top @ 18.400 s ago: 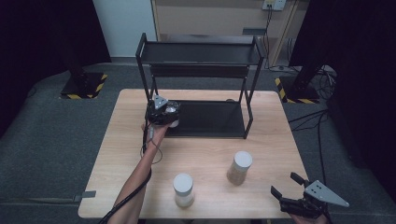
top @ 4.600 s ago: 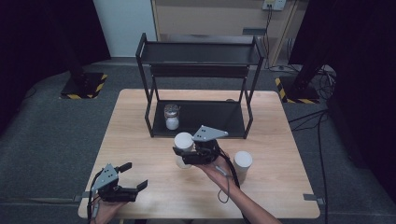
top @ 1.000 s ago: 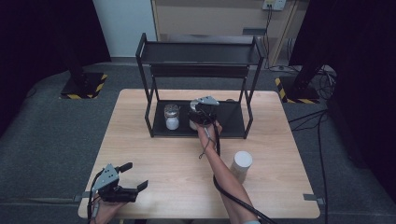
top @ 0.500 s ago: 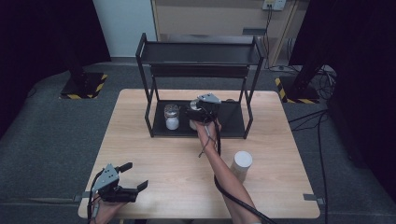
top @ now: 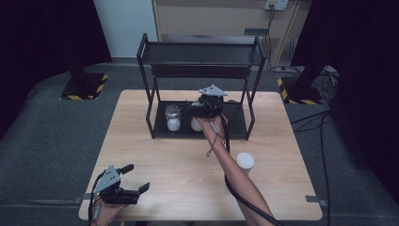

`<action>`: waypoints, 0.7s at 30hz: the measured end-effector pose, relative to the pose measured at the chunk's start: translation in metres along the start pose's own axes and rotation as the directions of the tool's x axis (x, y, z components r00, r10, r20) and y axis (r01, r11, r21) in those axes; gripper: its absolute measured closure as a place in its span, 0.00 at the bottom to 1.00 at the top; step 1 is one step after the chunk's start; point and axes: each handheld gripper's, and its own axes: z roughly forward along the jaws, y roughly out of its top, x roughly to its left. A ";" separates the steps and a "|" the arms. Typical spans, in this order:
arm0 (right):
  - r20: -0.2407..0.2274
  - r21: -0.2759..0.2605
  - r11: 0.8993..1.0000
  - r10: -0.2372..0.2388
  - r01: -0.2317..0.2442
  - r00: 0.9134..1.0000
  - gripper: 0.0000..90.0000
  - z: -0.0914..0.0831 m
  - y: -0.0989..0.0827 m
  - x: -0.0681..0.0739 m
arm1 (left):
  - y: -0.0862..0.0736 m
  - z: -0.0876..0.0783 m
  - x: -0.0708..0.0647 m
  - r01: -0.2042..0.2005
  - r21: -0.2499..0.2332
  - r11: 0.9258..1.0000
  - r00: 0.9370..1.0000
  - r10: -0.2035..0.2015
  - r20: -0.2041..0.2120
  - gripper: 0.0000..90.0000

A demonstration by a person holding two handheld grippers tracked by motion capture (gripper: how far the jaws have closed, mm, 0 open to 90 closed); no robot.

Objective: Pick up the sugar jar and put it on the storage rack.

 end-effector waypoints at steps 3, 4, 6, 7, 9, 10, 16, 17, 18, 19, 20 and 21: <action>-0.036 0.022 1.000 -0.001 0.001 0.999 0.11 -0.009 0.010 -0.006 | 0.000 0.000 0.000 -0.001 -0.001 1.000 1.000 0.001 -0.001 0.04; -0.050 0.023 1.000 -0.003 0.004 0.999 0.11 -0.012 0.012 -0.009 | 0.000 0.000 0.000 -0.001 -0.001 1.000 1.000 0.001 -0.001 0.04; -0.069 0.033 0.999 -0.021 0.024 0.997 0.11 -0.018 0.018 -0.012 | 0.000 0.000 0.000 -0.001 0.000 1.000 1.000 0.001 0.000 0.04; -0.079 0.040 0.999 -0.029 0.032 0.996 0.10 -0.020 0.021 -0.013 | 0.000 0.000 0.000 -0.001 0.001 1.000 1.000 0.001 0.001 0.04; -0.096 0.041 0.998 -0.041 0.045 0.994 0.10 -0.026 0.025 -0.016 | 0.000 0.000 0.000 -0.001 0.002 1.000 1.000 0.001 0.001 0.04; -0.107 0.043 0.998 -0.044 0.049 0.993 0.10 -0.028 0.027 -0.018 | 0.000 0.000 0.000 -0.002 0.002 1.000 1.000 0.002 0.001 0.04; -0.174 0.058 0.995 -0.070 0.081 0.982 0.09 -0.044 0.037 -0.028 | -0.001 0.000 0.000 0.001 -0.004 1.000 1.000 -0.001 0.001 0.04; -0.182 0.059 0.995 -0.074 0.086 0.981 0.09 -0.047 0.038 -0.029 | -0.001 0.000 0.000 0.002 -0.005 1.000 1.000 -0.001 0.002 0.04; -0.190 0.051 0.994 -0.081 0.092 0.979 0.09 -0.051 0.038 -0.030 | -0.001 0.000 0.000 0.003 -0.007 1.000 1.000 -0.003 0.003 0.03; -0.198 0.044 0.994 -0.089 0.100 0.976 0.09 -0.056 0.038 -0.031 | -0.001 0.000 0.000 0.003 -0.008 1.000 1.000 -0.003 0.003 0.03; -0.204 0.041 0.994 -0.095 0.106 0.974 0.09 -0.059 0.039 -0.032 | -0.001 0.000 0.001 0.004 -0.008 1.000 1.000 -0.004 0.003 0.03; -0.211 0.031 0.993 -0.101 0.110 0.972 0.10 -0.066 0.039 -0.034 | -0.001 0.000 0.001 0.007 -0.008 1.000 1.000 -0.007 0.005 0.03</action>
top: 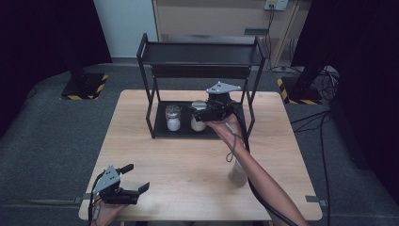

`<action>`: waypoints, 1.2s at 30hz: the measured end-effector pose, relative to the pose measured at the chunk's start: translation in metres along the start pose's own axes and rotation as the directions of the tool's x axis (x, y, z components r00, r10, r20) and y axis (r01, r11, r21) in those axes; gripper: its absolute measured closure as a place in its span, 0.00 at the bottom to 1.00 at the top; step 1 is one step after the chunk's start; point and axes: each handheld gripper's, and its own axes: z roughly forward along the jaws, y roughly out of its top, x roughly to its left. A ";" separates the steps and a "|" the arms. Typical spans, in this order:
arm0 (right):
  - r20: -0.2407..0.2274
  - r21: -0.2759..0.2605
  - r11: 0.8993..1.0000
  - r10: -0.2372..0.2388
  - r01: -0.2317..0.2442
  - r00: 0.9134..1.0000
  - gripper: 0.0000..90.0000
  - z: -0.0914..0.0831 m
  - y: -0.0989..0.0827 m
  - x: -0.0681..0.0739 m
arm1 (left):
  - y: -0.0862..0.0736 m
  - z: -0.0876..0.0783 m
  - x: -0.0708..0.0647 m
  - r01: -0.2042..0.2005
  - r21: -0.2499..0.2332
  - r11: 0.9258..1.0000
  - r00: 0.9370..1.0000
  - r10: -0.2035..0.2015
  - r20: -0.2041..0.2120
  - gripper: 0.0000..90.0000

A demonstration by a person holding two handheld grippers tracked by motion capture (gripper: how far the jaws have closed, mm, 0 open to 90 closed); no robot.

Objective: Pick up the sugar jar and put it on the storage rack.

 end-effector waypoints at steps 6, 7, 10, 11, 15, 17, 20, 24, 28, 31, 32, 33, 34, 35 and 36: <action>-0.037 -0.045 0.998 -0.046 0.044 0.998 0.10 -0.032 -0.002 -0.002 | 0.000 0.001 0.000 -0.003 0.004 1.000 1.000 0.003 0.007 0.03; -0.044 -0.050 0.998 -0.050 0.048 0.998 0.10 -0.036 -0.003 -0.002 | 0.000 0.001 0.000 -0.003 0.003 1.000 1.000 0.003 0.008 0.03; -0.063 -0.060 0.997 -0.062 0.058 0.996 0.10 -0.048 -0.005 -0.002 | 0.000 0.001 0.000 -0.003 0.002 1.000 1.000 0.003 0.011 0.03; -0.073 -0.064 0.996 -0.065 0.060 0.995 0.10 -0.053 -0.006 -0.003 | 0.000 0.001 0.001 -0.003 0.001 1.000 1.000 0.003 0.013 0.03; -0.103 -0.068 0.996 -0.072 0.065 0.992 0.10 -0.068 -0.010 -0.005 | 0.000 0.001 0.002 -0.006 -0.003 1.000 1.000 0.006 0.030 0.03; -0.120 -0.067 0.995 -0.080 0.072 0.990 0.10 -0.075 -0.013 -0.006 | 0.000 0.001 0.003 -0.010 -0.005 1.000 0.999 0.010 0.037 0.03; -0.130 -0.066 0.994 -0.094 0.086 0.987 0.10 -0.085 -0.017 -0.007 | -0.001 0.002 0.003 -0.016 -0.006 1.000 0.999 0.016 0.047 0.03; -0.149 -0.069 0.994 -0.098 0.089 0.984 0.10 -0.099 -0.028 -0.010 | -0.001 0.002 0.004 -0.016 -0.009 1.000 0.999 0.017 0.049 0.03; -0.160 -0.063 0.994 -0.100 0.091 0.982 0.09 -0.112 -0.038 -0.014 | -0.001 0.002 0.003 -0.015 -0.007 1.000 0.999 0.016 0.048 0.03; -0.166 -0.062 0.995 -0.087 0.077 0.982 0.09 -0.123 -0.047 -0.018 | -0.001 0.002 0.003 -0.017 -0.007 1.000 0.999 0.017 0.048 0.03; -0.162 -0.061 0.995 -0.088 0.079 0.983 0.09 -0.129 -0.051 -0.018 | -0.001 0.002 0.003 -0.016 -0.007 1.000 0.999 0.017 0.048 0.03; -0.162 -0.060 0.995 -0.090 0.081 0.983 0.09 -0.132 -0.053 -0.019 | 0.000 0.002 0.003 -0.017 -0.007 1.000 0.999 0.017 0.047 0.03; -0.160 -0.061 0.995 -0.089 0.080 0.983 0.09 -0.137 -0.057 -0.020 | 0.000 0.002 0.003 -0.017 -0.007 1.000 0.999 0.017 0.047 0.03; -0.154 -0.065 0.995 -0.087 0.077 0.984 0.09 -0.142 -0.062 -0.020 | 0.000 0.002 0.003 -0.017 -0.006 1.000 0.999 0.018 0.046 0.03; -0.152 -0.068 0.995 -0.082 0.072 0.985 0.09 -0.146 -0.066 -0.020 | 0.000 0.002 0.003 -0.017 -0.005 1.000 0.999 0.018 0.045 0.03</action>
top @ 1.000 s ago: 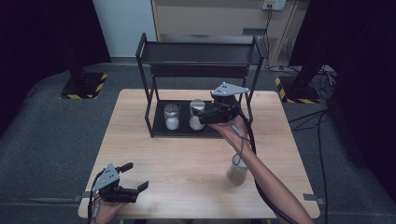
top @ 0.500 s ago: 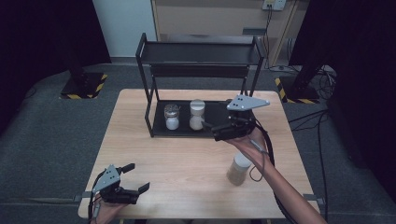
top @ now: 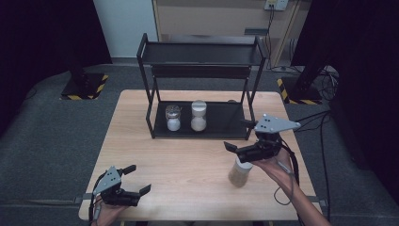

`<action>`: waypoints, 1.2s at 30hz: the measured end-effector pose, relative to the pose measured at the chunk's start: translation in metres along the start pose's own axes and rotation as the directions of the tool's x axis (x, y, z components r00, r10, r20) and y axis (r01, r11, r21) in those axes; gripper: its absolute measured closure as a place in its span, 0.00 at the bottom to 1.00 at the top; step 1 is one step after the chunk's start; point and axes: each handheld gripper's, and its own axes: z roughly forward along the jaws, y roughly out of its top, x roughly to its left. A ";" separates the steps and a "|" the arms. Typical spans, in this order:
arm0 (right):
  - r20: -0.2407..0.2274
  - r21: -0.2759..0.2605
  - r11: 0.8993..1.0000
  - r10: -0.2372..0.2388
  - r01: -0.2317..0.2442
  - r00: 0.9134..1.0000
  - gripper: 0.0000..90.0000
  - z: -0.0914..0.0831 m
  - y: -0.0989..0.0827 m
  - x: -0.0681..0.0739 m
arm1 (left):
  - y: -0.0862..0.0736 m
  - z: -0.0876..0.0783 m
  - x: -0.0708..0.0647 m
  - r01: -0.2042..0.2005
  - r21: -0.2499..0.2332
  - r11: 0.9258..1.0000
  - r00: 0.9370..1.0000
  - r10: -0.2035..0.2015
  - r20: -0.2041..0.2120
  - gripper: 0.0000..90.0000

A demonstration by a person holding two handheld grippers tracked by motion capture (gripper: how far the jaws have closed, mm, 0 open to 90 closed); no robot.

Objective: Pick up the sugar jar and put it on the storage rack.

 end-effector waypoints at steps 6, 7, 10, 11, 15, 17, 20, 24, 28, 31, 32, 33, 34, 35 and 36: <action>0.029 -0.021 1.000 0.023 -0.022 0.999 0.10 -0.030 -0.028 0.002 | 0.000 0.000 0.000 0.003 0.002 1.000 1.000 -0.003 0.000 0.04; 0.038 -0.019 1.000 0.022 -0.021 0.999 0.10 -0.034 -0.031 0.002 | 0.000 0.000 0.000 0.003 0.002 1.000 1.000 -0.003 0.000 0.04; 0.057 -0.028 0.999 0.036 -0.034 0.998 0.10 -0.045 -0.046 0.004 | 0.000 0.001 0.000 0.003 0.006 1.000 1.000 -0.003 -0.001 0.03; 0.063 -0.027 0.999 0.041 -0.040 0.997 0.10 -0.048 -0.050 0.004 | 0.000 0.001 0.001 0.003 0.008 1.000 1.000 -0.003 -0.002 0.03; 0.087 -0.029 0.997 0.070 -0.068 0.994 0.10 -0.059 -0.068 0.005 | 0.000 0.001 0.001 0.007 0.008 1.000 1.000 -0.007 -0.005 0.03; 0.107 -0.027 0.997 0.072 -0.070 0.992 0.10 -0.062 -0.075 0.007 | 0.000 0.001 0.001 0.008 0.006 1.000 1.000 -0.008 -0.007 0.03; 0.136 -0.026 0.995 0.094 -0.091 0.986 0.10 -0.067 -0.089 0.008 | 0.000 0.001 0.001 0.008 0.008 1.000 1.000 -0.008 -0.009 0.03; 0.157 -0.023 0.992 0.123 -0.121 0.980 0.10 -0.071 -0.106 0.008 | -0.001 0.001 0.001 0.009 0.007 1.000 1.000 -0.009 -0.009 0.03; 0.180 -0.012 0.990 0.140 -0.141 0.974 0.10 -0.073 -0.121 0.011 | -0.001 0.001 0.002 0.012 0.006 1.000 1.000 -0.012 -0.008 0.03; 0.189 -0.010 0.988 0.150 -0.151 0.970 0.10 -0.074 -0.130 0.012 | -0.001 0.001 0.002 0.015 0.004 1.000 1.000 -0.014 -0.010 0.03; 0.191 -0.009 0.988 0.150 -0.152 0.970 0.10 -0.074 -0.132 0.013 | -0.002 0.001 0.002 0.014 0.003 1.000 1.000 -0.014 -0.010 0.03; 0.194 -0.008 0.988 0.150 -0.151 0.969 0.10 -0.074 -0.134 0.014 | -0.002 0.001 0.002 0.013 0.004 1.000 1.000 -0.013 -0.011 0.03; 0.197 -0.009 0.988 0.152 -0.153 0.969 0.10 -0.075 -0.137 0.015 | -0.002 0.001 0.002 0.014 0.005 1.000 1.000 -0.014 -0.011 0.03; 0.198 -0.011 0.988 0.156 -0.157 0.968 0.10 -0.075 -0.140 0.015 | -0.002 0.001 0.002 0.015 0.004 1.000 1.000 -0.015 -0.009 0.03; 0.197 -0.008 0.987 0.159 -0.161 0.967 0.10 -0.075 -0.142 0.015 | -0.002 0.001 0.002 0.014 0.002 1.000 1.000 -0.014 -0.009 0.03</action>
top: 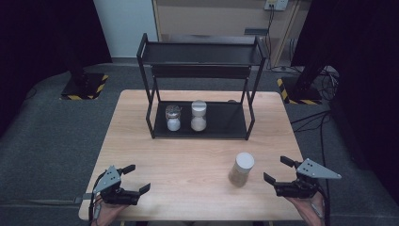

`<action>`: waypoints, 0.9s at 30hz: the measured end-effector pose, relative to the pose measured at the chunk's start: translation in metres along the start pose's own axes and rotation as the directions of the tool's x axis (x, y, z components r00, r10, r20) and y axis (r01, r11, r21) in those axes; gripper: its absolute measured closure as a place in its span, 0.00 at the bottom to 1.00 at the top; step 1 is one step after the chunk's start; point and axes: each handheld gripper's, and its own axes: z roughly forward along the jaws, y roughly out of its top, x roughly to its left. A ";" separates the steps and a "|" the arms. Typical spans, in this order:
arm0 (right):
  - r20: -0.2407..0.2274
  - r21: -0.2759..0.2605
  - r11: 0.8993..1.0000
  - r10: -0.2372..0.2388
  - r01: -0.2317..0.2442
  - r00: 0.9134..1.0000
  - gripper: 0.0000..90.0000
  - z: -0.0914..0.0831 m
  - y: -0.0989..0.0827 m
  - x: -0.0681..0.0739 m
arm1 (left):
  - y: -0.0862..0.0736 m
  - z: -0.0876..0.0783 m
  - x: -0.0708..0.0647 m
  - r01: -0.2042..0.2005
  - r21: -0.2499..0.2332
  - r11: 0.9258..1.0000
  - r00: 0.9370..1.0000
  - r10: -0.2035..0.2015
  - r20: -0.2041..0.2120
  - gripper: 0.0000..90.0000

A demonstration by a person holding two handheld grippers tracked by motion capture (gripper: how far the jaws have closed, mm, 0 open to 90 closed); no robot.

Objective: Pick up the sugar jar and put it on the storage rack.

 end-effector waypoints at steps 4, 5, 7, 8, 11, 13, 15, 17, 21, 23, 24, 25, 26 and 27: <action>0.009 0.003 1.000 -0.003 0.003 1.000 0.10 0.001 -0.010 0.002 | 0.000 0.000 0.000 -0.002 0.003 1.000 1.000 0.002 0.000 0.04; 0.011 0.005 1.000 -0.006 0.006 1.000 0.10 0.001 -0.012 0.003 | 0.000 0.000 0.000 -0.002 0.002 1.000 1.000 0.002 -0.001 0.04; 0.015 0.007 1.000 -0.009 0.009 1.000 0.10 0.002 -0.016 0.004 | 0.000 0.000 0.000 -0.001 0.001 1.000 1.000 0.001 0.000 0.04; 0.015 0.006 1.000 -0.007 0.007 1.000 0.10 0.002 -0.018 0.004 | 0.000 0.000 0.001 -0.001 0.002 1.000 1.000 0.001 0.001 0.04; 0.016 0.009 1.000 0.006 -0.006 1.000 0.10 0.003 -0.025 0.004 | 0.000 0.001 0.001 -0.004 0.003 1.000 1.000 0.004 0.005 0.04; 0.015 0.016 1.000 0.009 -0.010 1.000 0.10 0.004 -0.028 0.003 | 0.000 0.001 0.001 -0.006 0.004 1.000 1.000 0.006 0.009 0.04; 0.017 0.021 1.000 0.016 -0.017 1.000 0.10 0.004 -0.031 0.003 | 0.000 0.001 0.002 -0.007 0.002 1.000 1.000 0.007 0.013 0.04; 0.015 0.026 0.999 0.027 -0.028 1.000 0.09 0.005 -0.032 0.002 | -0.001 0.001 0.002 -0.003 0.001 1.000 1.000 0.003 0.011 0.04; 0.014 0.026 0.999 0.027 -0.027 1.000 0.09 0.006 -0.034 0.001 | -0.001 0.001 0.002 -0.003 -0.004 1.000 1.000 0.003 0.009 0.04; 0.018 0.024 0.999 0.020 -0.020 1.000 0.09 0.007 -0.035 0.002 | -0.001 0.000 0.001 -0.007 -0.004 1.000 1.000 0.008 0.007 0.04; 0.014 0.024 1.000 0.019 -0.020 1.000 0.09 0.007 -0.036 0.002 | -0.001 0.000 0.001 -0.009 -0.006 1.000 1.000 0.009 0.007 0.04; 0.011 0.025 1.000 0.019 -0.019 1.000 0.09 0.007 -0.036 0.001 | -0.001 0.000 0.001 -0.010 -0.008 1.000 1.000 0.010 0.009 0.04; 0.011 0.025 1.000 0.016 -0.016 1.000 0.09 0.007 -0.037 0.001 | -0.001 0.000 0.001 -0.011 -0.008 1.000 1.000 0.011 0.010 0.04; 0.009 0.022 1.000 0.014 -0.014 1.000 0.09 0.007 -0.038 0.001 | 0.000 0.000 0.001 -0.013 -0.008 1.000 1.000 0.013 0.011 0.04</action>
